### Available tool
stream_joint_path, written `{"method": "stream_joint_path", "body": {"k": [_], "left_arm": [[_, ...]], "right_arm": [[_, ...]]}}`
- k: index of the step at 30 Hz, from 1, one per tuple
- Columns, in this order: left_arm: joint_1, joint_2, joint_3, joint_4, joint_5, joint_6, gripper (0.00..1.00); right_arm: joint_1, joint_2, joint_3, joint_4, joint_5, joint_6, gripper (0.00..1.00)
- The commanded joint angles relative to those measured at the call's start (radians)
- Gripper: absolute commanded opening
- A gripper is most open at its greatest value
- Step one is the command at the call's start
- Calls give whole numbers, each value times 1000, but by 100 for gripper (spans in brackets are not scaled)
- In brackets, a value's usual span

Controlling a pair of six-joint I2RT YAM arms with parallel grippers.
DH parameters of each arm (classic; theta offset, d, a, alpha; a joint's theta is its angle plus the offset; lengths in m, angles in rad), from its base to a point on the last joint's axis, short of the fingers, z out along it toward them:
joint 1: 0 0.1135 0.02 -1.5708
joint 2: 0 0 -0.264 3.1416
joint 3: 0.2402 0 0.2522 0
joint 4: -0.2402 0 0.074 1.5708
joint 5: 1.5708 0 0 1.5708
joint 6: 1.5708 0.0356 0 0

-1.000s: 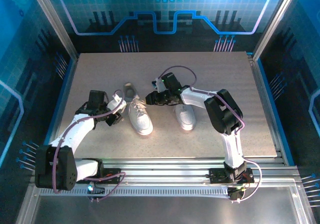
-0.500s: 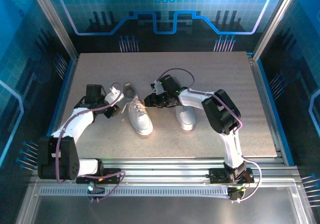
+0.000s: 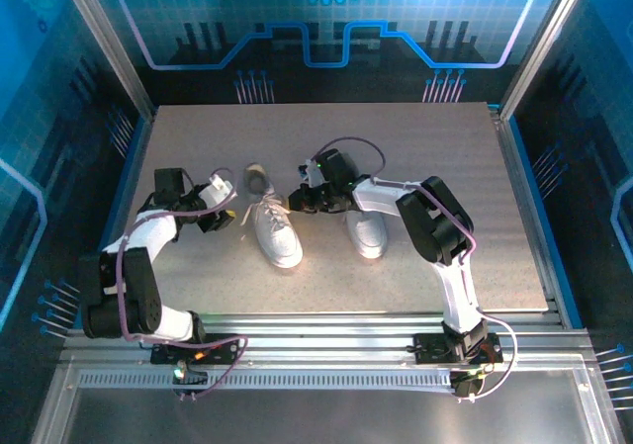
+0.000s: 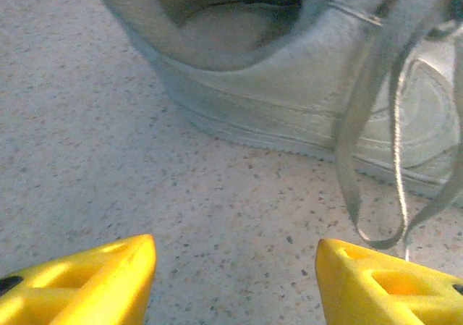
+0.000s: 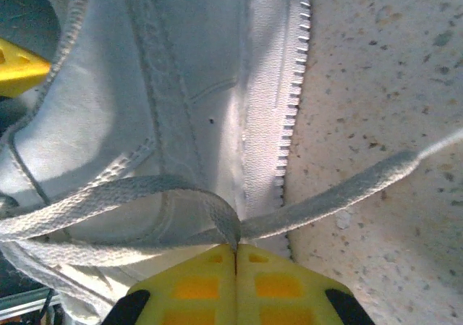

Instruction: Tie the shoes

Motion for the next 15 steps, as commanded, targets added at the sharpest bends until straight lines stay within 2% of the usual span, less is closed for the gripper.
{"method": "stream_joint_path", "body": {"k": [1,6,15], "left_arm": [[4,19,15,-48,123,123,64],[-9,41,22,-73,125,157,68],[-99,112,86,-121,79,151,69]], "right_arm": [[-15,-44,-19,2,35,-33,0],[-11,-59,5,-56,53,-82,0],[7,-72,29,-100,80,-118,0]]}}
